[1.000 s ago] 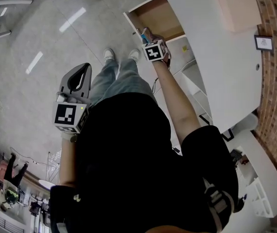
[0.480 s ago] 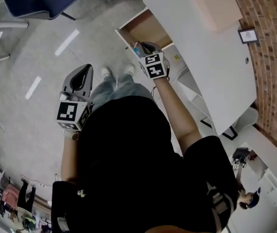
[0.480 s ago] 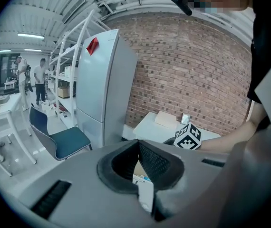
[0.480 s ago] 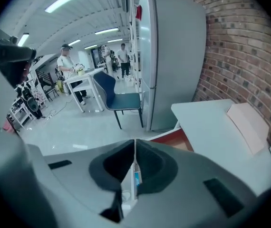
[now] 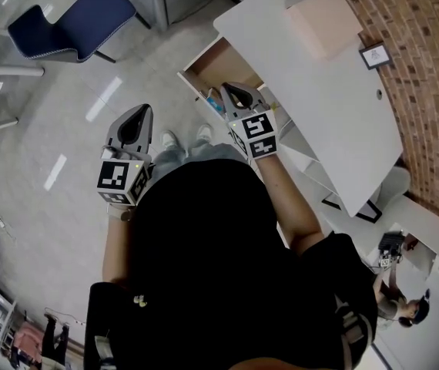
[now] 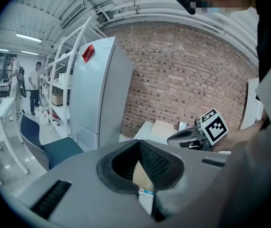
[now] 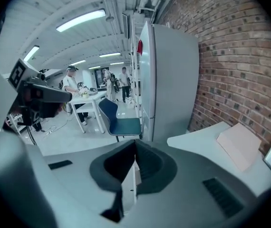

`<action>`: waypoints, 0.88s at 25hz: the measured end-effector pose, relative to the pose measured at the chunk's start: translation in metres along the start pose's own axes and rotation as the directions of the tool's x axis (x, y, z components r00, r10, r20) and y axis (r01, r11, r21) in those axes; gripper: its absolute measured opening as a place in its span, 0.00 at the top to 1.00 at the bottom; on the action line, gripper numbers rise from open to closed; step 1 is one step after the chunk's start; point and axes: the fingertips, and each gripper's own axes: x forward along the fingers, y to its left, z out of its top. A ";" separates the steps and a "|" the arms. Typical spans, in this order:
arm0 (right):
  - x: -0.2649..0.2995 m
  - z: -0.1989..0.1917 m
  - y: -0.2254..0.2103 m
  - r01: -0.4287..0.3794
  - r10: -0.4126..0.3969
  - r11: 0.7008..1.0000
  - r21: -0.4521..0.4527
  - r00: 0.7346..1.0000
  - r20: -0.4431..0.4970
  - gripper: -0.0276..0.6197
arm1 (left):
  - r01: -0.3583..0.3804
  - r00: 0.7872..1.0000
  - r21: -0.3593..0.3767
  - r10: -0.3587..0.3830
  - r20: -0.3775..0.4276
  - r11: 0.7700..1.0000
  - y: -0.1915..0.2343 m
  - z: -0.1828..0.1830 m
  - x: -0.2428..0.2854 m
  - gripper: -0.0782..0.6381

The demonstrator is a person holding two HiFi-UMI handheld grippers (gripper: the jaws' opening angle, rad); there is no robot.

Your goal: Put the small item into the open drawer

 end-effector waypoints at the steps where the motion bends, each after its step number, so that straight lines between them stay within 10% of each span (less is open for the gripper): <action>1: -0.006 0.008 0.000 0.001 -0.001 1.000 0.000 1.000 0.021 0.94 | 0.005 1.000 0.004 -0.005 0.006 1.000 0.000 0.003 0.001 0.89; 22: -0.086 0.087 0.007 0.047 -0.034 0.998 -0.038 0.958 0.284 0.94 | 0.091 0.990 0.070 -0.098 0.100 0.993 -0.005 0.046 0.006 0.89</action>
